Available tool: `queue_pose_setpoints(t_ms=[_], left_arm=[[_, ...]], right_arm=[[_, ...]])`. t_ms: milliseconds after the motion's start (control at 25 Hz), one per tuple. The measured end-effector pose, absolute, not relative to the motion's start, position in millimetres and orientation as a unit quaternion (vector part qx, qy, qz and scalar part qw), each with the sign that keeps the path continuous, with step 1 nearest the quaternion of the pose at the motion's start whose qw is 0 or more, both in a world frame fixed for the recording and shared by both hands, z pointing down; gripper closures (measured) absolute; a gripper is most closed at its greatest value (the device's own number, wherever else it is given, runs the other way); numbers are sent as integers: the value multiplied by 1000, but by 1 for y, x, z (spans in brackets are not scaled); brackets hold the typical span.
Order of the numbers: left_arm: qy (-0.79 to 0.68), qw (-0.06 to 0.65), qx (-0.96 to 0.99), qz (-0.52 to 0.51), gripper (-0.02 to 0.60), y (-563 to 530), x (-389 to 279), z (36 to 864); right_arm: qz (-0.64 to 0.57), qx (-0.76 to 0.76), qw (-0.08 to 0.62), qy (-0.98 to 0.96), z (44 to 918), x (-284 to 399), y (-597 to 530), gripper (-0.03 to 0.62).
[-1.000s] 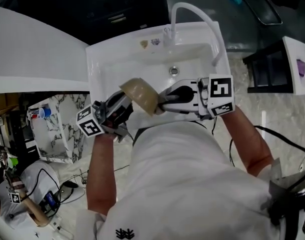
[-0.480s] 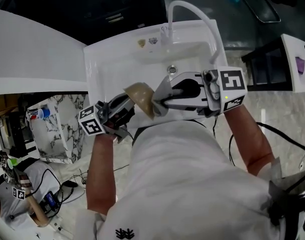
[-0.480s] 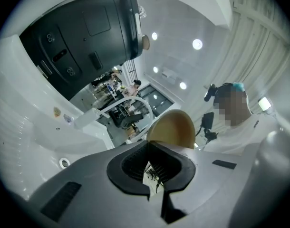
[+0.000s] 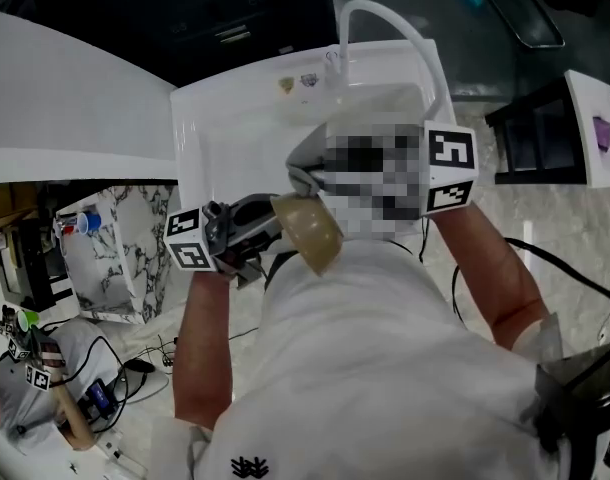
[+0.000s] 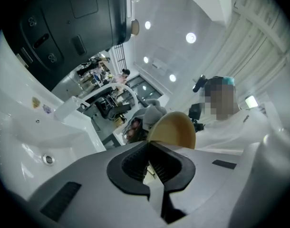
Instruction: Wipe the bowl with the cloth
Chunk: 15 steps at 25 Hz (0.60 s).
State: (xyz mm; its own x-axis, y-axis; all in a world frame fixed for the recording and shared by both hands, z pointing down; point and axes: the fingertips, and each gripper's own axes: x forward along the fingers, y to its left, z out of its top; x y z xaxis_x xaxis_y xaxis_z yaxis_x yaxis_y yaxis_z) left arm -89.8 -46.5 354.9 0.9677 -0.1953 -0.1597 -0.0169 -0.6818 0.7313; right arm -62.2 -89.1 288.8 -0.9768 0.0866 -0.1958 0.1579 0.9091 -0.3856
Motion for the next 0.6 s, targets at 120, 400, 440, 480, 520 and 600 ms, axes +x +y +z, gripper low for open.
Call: queue_pose_setpoints(t_ms=[120, 400, 440, 480, 520, 600], left_arm=[[-54, 391, 910, -129, 565, -46, -90, 348], [-79, 394, 896, -190, 565, -59, -112, 336], [-83, 394, 895, -193, 565, -61, -115, 336], [-86, 393, 895, -193, 565, -62, -117, 336], [-89, 393, 895, -192, 565, -62, -119, 336], [-93, 394, 895, -190, 565, -62, -123, 338]], right_arm=[[-211, 50, 67, 974, 303, -68, -92, 551], [-218, 52, 19, 974, 331, -69, -81, 551], [-219, 57, 14, 974, 332, -69, -76, 551], [-221, 63, 12, 973, 334, -68, -72, 551], [-224, 68, 13, 972, 334, -67, -68, 551], [-227, 78, 20, 971, 331, -64, -62, 551]])
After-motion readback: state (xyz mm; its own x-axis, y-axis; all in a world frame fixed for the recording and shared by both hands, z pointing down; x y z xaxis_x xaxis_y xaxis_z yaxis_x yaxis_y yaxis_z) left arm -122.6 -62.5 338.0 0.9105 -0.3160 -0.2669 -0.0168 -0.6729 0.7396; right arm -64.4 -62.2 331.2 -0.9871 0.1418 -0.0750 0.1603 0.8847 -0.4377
